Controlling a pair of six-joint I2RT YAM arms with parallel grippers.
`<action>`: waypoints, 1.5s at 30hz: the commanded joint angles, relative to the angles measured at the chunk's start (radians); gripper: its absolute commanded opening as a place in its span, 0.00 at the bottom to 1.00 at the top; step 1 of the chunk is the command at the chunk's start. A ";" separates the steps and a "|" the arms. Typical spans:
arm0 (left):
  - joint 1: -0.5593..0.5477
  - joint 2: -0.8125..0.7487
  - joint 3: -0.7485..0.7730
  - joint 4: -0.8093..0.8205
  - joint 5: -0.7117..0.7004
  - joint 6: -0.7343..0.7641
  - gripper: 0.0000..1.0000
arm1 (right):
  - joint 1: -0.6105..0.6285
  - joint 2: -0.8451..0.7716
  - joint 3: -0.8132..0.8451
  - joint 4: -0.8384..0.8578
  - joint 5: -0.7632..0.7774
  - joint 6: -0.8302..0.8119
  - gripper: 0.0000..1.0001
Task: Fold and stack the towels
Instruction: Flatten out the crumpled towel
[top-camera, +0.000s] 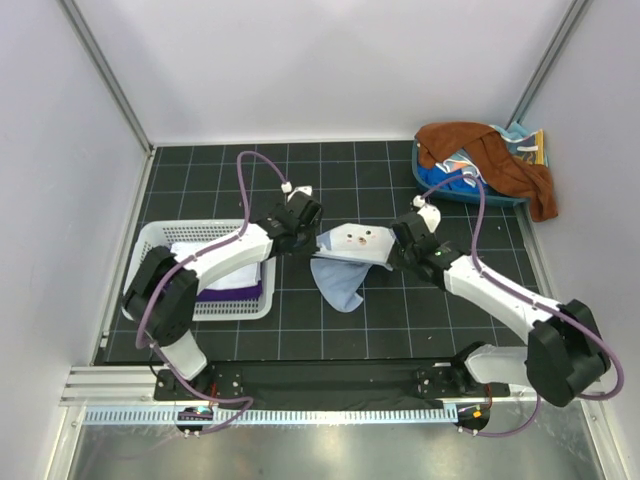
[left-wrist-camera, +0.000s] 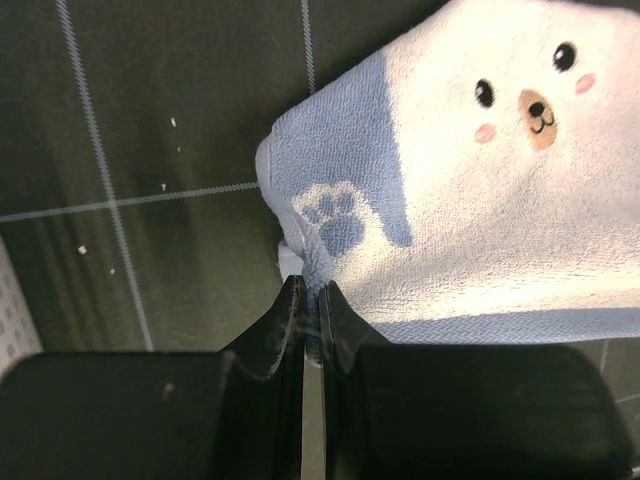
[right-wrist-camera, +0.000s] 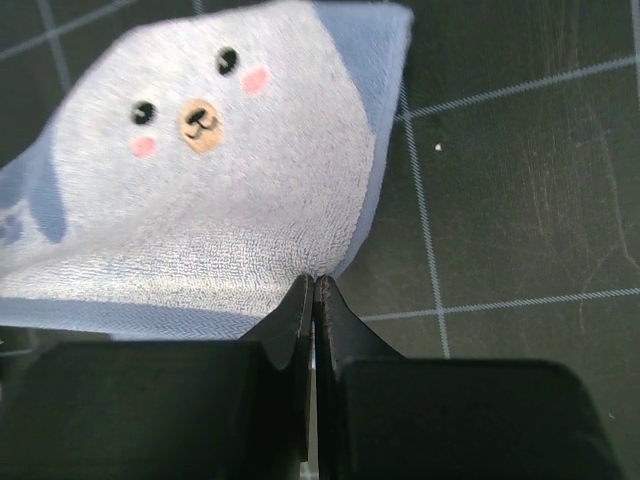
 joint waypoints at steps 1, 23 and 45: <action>-0.013 -0.107 0.015 -0.044 -0.071 0.013 0.00 | -0.004 -0.098 0.105 -0.098 -0.001 -0.093 0.01; -0.184 -0.512 0.462 -0.432 -0.056 0.116 0.00 | -0.004 -0.322 0.736 -0.417 -0.309 -0.264 0.01; -0.207 -0.612 0.610 -0.429 0.145 0.038 0.00 | -0.004 -0.360 0.955 -0.493 -0.487 -0.198 0.01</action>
